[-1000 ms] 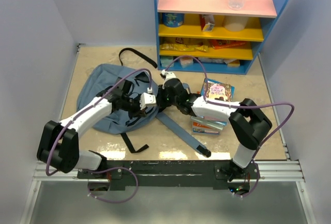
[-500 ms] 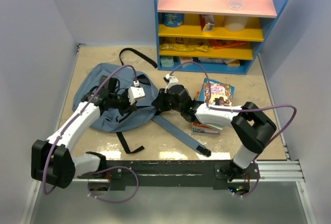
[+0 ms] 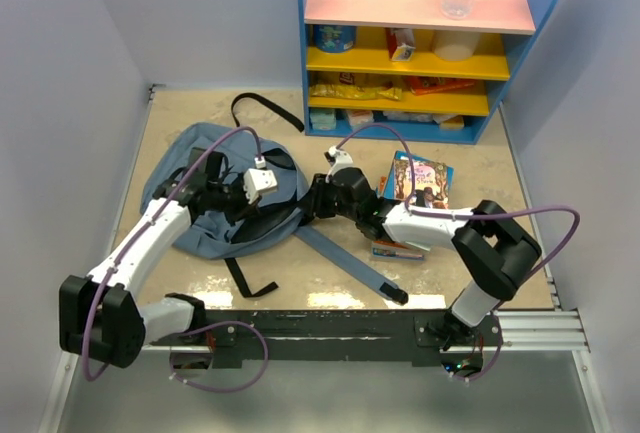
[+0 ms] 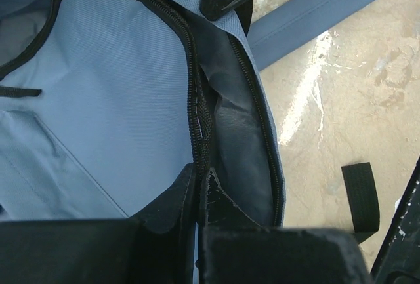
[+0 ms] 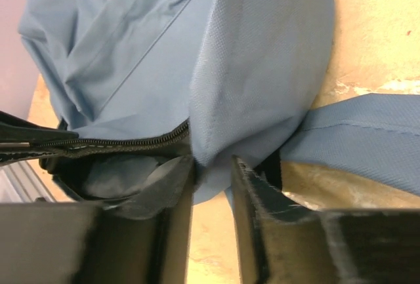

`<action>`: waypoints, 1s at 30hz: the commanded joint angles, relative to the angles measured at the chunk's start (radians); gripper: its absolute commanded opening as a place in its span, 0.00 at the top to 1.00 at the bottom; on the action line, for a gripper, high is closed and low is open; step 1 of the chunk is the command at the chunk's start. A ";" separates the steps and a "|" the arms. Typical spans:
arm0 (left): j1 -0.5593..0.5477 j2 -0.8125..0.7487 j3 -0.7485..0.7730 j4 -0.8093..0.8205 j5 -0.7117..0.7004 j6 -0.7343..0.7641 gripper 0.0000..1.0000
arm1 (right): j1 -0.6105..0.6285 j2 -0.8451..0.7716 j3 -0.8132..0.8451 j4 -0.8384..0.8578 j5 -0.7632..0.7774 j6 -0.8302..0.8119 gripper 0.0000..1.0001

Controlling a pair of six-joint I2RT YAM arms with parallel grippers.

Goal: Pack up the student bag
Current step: Unzip the student bag at the center of the board.

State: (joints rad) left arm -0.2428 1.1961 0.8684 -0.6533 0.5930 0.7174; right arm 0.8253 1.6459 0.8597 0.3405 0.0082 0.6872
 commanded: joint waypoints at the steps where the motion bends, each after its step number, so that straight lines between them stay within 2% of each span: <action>1: 0.013 -0.071 0.011 0.017 -0.042 -0.033 1.00 | -0.003 -0.012 0.001 0.045 0.003 0.014 0.81; 4: 0.042 -0.110 0.046 0.005 -0.041 -0.045 1.00 | -0.002 0.025 0.018 0.029 0.001 0.011 0.96; 6: 0.065 -0.125 0.090 -0.020 -0.022 -0.032 1.00 | 0.001 0.034 0.019 0.025 0.010 0.002 1.00; 12: 0.164 -0.139 0.196 -0.107 0.109 -0.009 1.00 | 0.005 0.008 0.009 -0.069 0.099 -0.044 1.00; 21: 0.388 -0.144 0.369 -0.249 0.278 0.076 1.00 | 0.006 0.008 -0.007 -0.153 0.168 -0.101 1.00; 25: 0.454 -0.171 0.376 -0.289 0.280 0.112 1.00 | 0.008 0.052 -0.008 -0.123 0.145 -0.094 1.00; 30: 0.462 -0.188 0.296 -0.321 0.271 0.148 1.00 | 0.017 0.057 0.034 -0.168 0.165 -0.104 1.00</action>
State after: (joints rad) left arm 0.2008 1.0496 1.1893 -0.9672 0.8375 0.8013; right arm 0.8452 1.6924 0.8639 0.2806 0.1131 0.6262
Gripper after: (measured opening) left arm 0.041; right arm 0.014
